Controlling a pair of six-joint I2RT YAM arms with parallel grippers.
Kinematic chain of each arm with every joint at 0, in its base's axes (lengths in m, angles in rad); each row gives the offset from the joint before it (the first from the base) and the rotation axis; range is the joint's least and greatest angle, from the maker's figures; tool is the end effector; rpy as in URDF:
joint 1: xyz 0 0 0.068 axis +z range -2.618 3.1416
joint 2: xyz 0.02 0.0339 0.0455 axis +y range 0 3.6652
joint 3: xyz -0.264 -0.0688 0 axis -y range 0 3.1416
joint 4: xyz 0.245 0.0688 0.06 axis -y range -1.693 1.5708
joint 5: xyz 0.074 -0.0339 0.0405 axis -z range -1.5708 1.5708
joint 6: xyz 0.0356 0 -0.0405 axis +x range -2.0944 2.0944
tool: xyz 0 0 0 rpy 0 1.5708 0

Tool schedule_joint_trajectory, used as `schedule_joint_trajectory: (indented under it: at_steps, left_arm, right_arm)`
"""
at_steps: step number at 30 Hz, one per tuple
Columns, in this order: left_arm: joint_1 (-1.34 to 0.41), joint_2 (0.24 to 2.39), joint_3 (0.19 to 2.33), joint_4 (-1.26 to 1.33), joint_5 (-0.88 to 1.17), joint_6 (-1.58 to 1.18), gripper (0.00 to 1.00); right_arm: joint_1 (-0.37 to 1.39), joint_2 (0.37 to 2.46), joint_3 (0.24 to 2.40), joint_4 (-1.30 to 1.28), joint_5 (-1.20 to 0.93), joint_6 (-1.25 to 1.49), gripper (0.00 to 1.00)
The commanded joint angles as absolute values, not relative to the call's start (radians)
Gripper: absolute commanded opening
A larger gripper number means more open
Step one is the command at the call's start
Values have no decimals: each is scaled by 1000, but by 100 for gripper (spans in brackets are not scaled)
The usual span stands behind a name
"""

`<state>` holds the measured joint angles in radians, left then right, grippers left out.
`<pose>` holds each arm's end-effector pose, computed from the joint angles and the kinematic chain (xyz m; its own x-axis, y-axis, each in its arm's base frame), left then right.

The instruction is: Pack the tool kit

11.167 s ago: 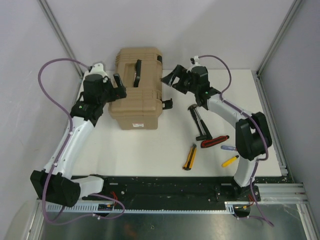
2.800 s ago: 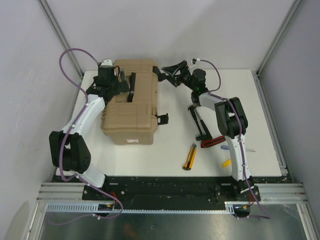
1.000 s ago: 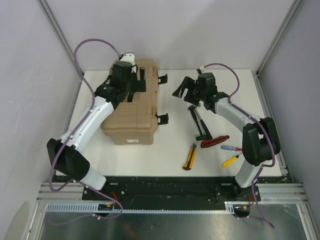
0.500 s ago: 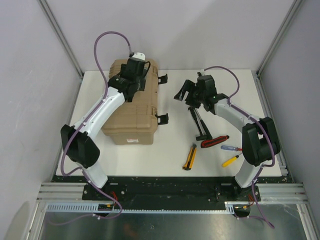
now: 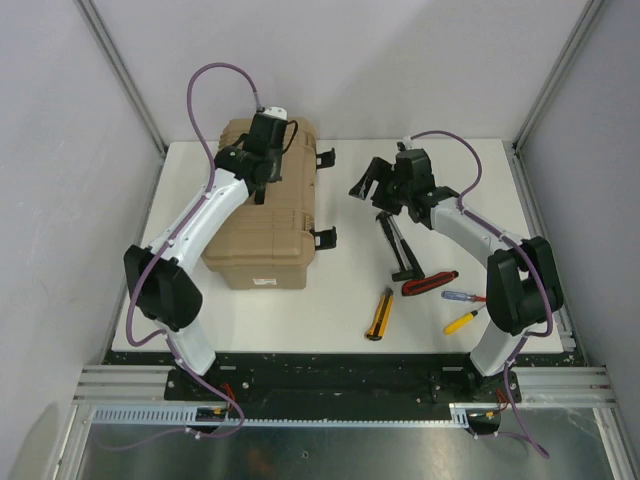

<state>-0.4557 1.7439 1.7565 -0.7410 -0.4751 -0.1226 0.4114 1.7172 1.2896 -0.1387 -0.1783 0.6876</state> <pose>0.3561 -0.1564 0.3663 -0.6036 0.1747 -0.7779 0.0111 0.9774 0.2110 0.3626 0.1651 0.2692 -0.7169 0.3687 -0.5917 -0.0980 0.7870 0.6091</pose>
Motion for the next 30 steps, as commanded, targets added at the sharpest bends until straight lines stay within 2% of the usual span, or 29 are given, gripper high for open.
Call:
schedule_joint_trajectory:
  at_steps: [1, 8, 15, 25, 30]
  left_arm:
    - [-438, 1705, 1835, -734, -365, -115, 1]
    - [-436, 1646, 1895, -733, -197, -202, 0]
    - [-396, 1580, 1949, -731, -120, -288, 0]
    - [-302, 1505, 1959, -731, -51, -367, 0]
    - [-252, 1488, 1959, -730, -23, -376, 0]
  right_arm:
    - [420, 1663, 1288, -127, -143, 686, 80]
    - [427, 1638, 1288, -134, -120, 665, 81]
    - [449, 1620, 1287, -113, -122, 619, 83]
    - [516, 1626, 1287, -65, -122, 558, 89]
    - [580, 1628, 1303, -62, -55, 517, 95]
